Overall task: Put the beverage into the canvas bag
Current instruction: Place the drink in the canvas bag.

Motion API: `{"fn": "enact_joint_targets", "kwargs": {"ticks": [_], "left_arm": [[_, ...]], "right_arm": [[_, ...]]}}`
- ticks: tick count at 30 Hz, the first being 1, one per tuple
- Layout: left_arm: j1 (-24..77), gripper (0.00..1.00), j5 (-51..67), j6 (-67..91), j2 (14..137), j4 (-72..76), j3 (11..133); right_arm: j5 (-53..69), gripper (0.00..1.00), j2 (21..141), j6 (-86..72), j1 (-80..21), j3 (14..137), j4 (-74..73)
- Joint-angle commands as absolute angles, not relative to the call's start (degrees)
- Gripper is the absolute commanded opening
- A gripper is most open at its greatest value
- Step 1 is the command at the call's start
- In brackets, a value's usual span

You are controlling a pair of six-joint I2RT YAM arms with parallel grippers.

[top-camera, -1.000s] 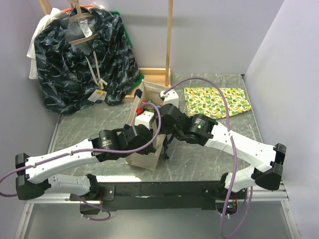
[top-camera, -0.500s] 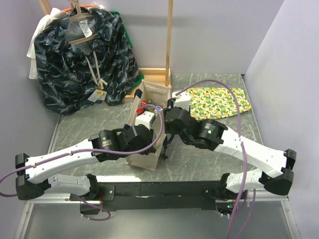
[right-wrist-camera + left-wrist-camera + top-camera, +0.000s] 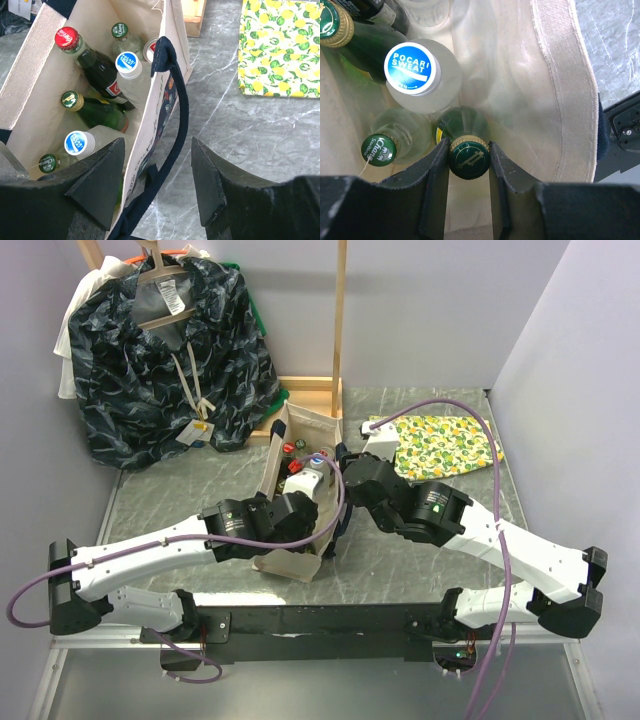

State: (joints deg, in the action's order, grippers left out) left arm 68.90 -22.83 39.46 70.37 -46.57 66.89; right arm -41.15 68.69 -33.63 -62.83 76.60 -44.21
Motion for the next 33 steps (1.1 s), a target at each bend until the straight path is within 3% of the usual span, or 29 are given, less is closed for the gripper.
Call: {"fn": "enact_joint_targets", "kwargs": {"ticks": [1,20,25,26,29,33], "left_arm": [[69.17,0.01,-20.92,41.04,70.05,-43.5,70.05],[68.2,0.03,-19.16,44.56,70.84,-44.38,65.39],[68.2,0.23,-20.91,44.47,69.53,-45.09,66.53],[68.12,0.33,-21.18,44.47,69.35,-45.17,66.71],[68.12,0.47,-22.06,44.12,68.73,-45.44,67.41],[68.2,0.5,-22.67,43.77,68.38,-45.53,67.68]], "right_arm": [[-42.98,0.63,67.94,-34.63,-62.49,77.43,-43.33],[-41.92,0.63,69.17,-33.92,-62.49,78.05,-42.89],[-41.84,0.63,69.43,-33.92,-62.58,78.22,-42.98],[-41.92,0.63,69.43,-33.93,-62.67,78.22,-42.98],[-41.84,0.63,69.61,-33.84,-62.49,78.4,-42.98],[-41.92,0.63,69.87,-33.66,-62.58,78.4,-42.8]]}}
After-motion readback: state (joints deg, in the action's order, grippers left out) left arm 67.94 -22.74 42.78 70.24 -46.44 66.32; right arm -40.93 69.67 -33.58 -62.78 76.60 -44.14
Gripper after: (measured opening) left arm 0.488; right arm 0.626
